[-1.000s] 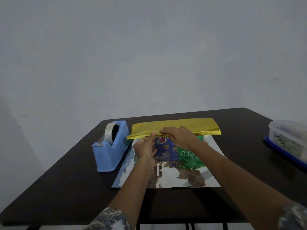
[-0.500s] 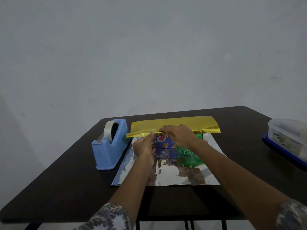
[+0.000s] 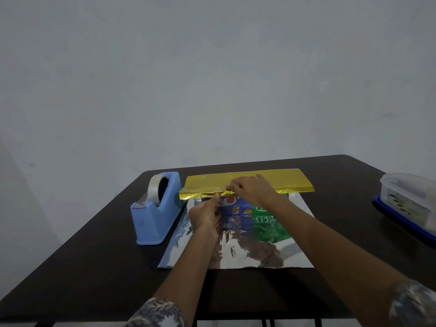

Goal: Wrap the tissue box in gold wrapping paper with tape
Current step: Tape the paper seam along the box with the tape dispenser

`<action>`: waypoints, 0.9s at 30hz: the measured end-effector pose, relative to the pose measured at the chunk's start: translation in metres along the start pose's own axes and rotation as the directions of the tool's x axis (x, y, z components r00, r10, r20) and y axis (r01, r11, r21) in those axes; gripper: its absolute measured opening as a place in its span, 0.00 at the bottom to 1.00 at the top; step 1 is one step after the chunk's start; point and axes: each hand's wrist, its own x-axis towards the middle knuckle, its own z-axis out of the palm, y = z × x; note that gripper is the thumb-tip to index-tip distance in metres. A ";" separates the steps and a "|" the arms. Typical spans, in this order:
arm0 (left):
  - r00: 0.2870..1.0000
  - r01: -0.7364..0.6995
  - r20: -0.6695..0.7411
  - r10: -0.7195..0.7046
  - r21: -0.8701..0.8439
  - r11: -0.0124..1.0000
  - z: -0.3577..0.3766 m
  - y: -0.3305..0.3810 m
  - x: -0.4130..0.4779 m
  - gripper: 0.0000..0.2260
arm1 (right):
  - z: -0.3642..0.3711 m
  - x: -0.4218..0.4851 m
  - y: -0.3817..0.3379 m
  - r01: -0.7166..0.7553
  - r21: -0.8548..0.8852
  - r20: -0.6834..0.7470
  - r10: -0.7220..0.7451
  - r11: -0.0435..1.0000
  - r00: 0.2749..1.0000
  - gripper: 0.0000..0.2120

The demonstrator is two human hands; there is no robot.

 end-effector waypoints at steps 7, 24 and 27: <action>1.000 0.004 -0.021 -0.003 0.047 0.999 0.001 0.003 -0.001 0.09 | -0.004 0.018 -0.023 -0.133 -0.048 -0.101 0.127 0.990 0.987 0.28; 1.000 -0.011 0.002 0.011 0.032 0.999 -0.001 0.000 0.000 0.08 | 0.000 0.033 -0.027 -0.235 0.049 -0.107 0.239 0.971 0.965 0.24; 1.000 0.006 -0.005 -0.006 0.038 0.999 -0.002 0.000 0.000 0.09 | 0.002 0.033 -0.028 -0.234 0.045 -0.142 0.238 0.971 0.961 0.22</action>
